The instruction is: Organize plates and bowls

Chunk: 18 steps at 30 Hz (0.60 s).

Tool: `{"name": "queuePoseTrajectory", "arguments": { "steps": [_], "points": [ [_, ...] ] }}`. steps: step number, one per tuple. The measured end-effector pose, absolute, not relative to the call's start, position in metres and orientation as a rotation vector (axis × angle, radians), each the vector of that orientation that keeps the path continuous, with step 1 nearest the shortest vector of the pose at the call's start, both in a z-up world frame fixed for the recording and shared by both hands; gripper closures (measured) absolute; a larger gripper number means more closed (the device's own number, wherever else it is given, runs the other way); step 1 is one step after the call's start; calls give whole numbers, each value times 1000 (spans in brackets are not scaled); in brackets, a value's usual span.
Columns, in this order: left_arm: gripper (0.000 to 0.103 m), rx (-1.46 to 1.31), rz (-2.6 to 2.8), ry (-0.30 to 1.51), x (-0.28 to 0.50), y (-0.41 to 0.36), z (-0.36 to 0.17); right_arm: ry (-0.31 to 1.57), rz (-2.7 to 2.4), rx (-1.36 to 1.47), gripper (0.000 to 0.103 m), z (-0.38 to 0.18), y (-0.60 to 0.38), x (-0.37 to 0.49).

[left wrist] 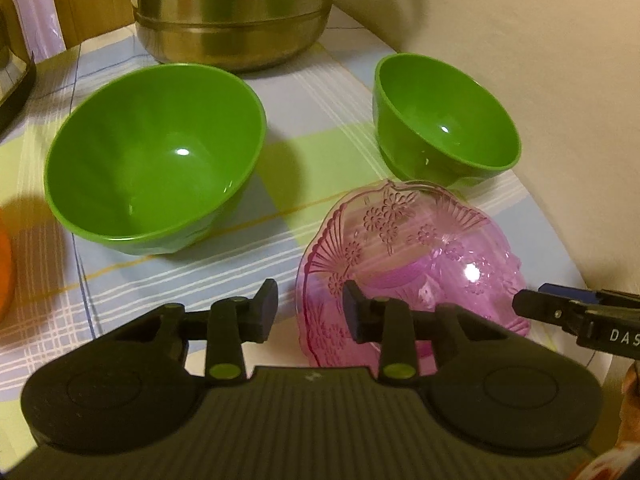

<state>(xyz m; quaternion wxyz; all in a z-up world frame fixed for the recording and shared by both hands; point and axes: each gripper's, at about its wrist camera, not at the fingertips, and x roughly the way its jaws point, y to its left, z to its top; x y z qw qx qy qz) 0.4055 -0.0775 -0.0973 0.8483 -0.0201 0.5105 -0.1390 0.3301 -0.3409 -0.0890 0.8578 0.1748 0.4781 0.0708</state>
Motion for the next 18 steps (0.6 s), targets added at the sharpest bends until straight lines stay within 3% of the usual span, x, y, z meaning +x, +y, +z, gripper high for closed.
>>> {"name": "queuePoseTrajectory", "arguments": {
  "steps": [9,18],
  "points": [
    [91,-41,-294,1086,408,-79,-104,1030,152,390,72,-99,-342,335],
    [93,-38,-300,1088,407,-79,-103,1040,162,406,94,-100,-340,336]
  ]
}}
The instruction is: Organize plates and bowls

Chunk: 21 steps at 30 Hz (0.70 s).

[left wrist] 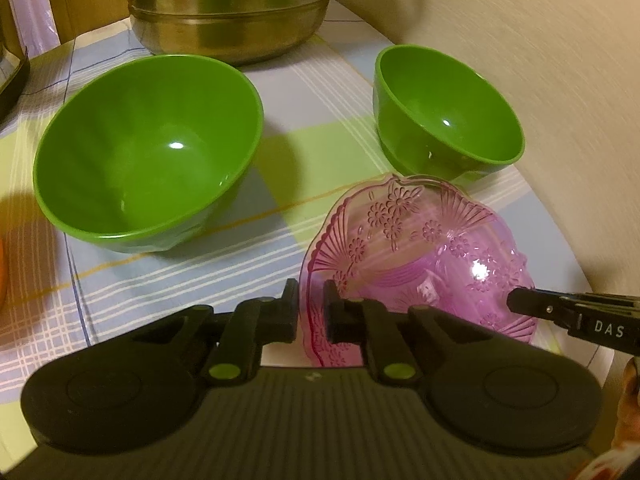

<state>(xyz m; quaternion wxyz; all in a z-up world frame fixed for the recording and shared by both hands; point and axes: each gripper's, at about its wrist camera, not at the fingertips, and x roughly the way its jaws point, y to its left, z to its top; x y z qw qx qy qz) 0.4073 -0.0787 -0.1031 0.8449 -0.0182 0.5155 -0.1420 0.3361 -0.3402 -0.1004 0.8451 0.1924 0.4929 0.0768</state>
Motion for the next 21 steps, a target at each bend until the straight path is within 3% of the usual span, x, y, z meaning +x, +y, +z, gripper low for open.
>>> {"name": "queuePoseTrajectory", "arguments": {
  "steps": [21],
  "points": [
    [93,-40,-318,1059,374,-88,-54,1002,163,400,95,-50,-349,304]
  ]
}}
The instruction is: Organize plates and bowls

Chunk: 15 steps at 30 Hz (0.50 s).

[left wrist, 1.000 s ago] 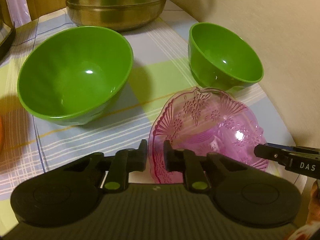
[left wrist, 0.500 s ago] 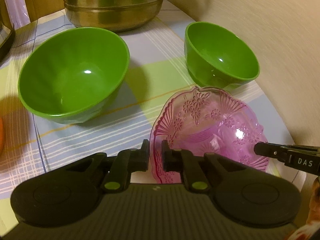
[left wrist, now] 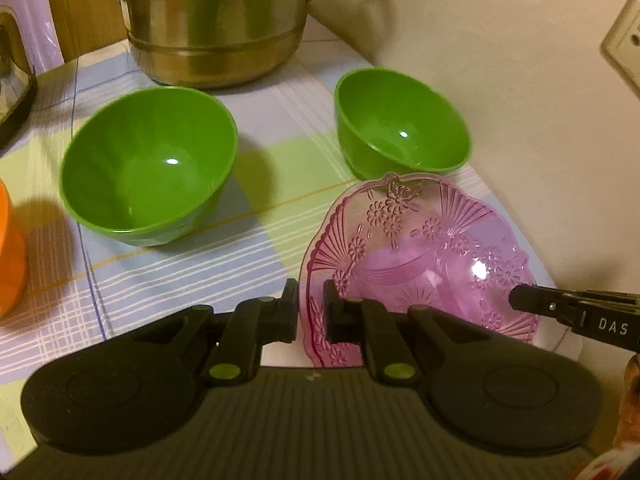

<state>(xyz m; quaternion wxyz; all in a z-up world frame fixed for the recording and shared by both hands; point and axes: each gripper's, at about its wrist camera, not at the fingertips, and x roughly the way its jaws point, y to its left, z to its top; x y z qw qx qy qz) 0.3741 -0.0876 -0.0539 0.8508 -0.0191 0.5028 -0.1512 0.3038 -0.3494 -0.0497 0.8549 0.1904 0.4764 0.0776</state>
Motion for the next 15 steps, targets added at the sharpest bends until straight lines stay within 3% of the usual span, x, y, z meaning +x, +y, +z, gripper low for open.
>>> {"name": "queuePoseTrajectory", "arguments": {
  "steps": [15],
  "points": [
    [93,-52,-225,1011,297,-29,-5,977,281,367,95,-3,-296,250]
  ]
}}
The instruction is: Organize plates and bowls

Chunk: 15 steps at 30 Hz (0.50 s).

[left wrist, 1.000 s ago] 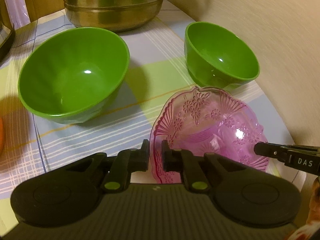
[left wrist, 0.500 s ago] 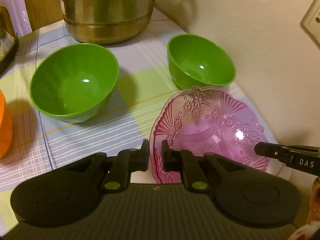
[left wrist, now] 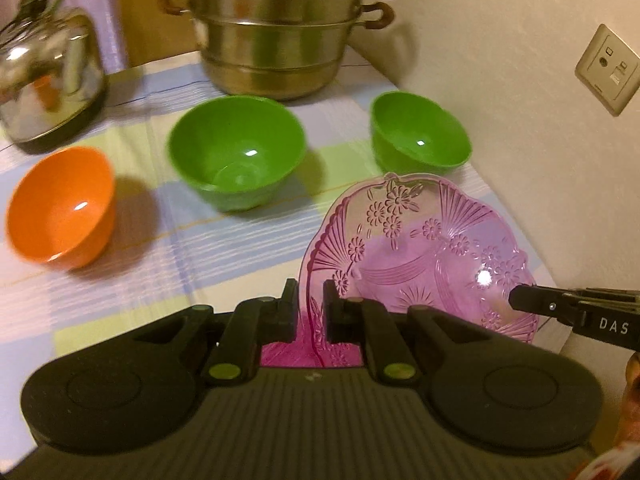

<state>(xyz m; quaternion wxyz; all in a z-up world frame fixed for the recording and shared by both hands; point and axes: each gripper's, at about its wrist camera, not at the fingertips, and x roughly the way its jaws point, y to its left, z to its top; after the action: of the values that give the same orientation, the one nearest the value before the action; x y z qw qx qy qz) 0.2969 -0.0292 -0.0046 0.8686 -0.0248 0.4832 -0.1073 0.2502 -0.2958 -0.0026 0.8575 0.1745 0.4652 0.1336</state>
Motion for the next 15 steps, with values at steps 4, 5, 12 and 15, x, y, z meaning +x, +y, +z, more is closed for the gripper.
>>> {"name": "queuePoseTrajectory", "arguments": {
  "steps": [4,5,12,15],
  "points": [
    [93,-69,-180,1016,273,-5,-7,989,321,351,95,-3,-274,238],
    [93,-75,-171,1018,268,1,-8,994,332,347,95,-4,-268,235],
    [93,-97,-129,1030,241,27,-21,1030,374,323,95,-17,-241,223],
    [93,-72,-123,1026,231,29,-27,1048,381,315,95,-24,-236,219]
  ]
}}
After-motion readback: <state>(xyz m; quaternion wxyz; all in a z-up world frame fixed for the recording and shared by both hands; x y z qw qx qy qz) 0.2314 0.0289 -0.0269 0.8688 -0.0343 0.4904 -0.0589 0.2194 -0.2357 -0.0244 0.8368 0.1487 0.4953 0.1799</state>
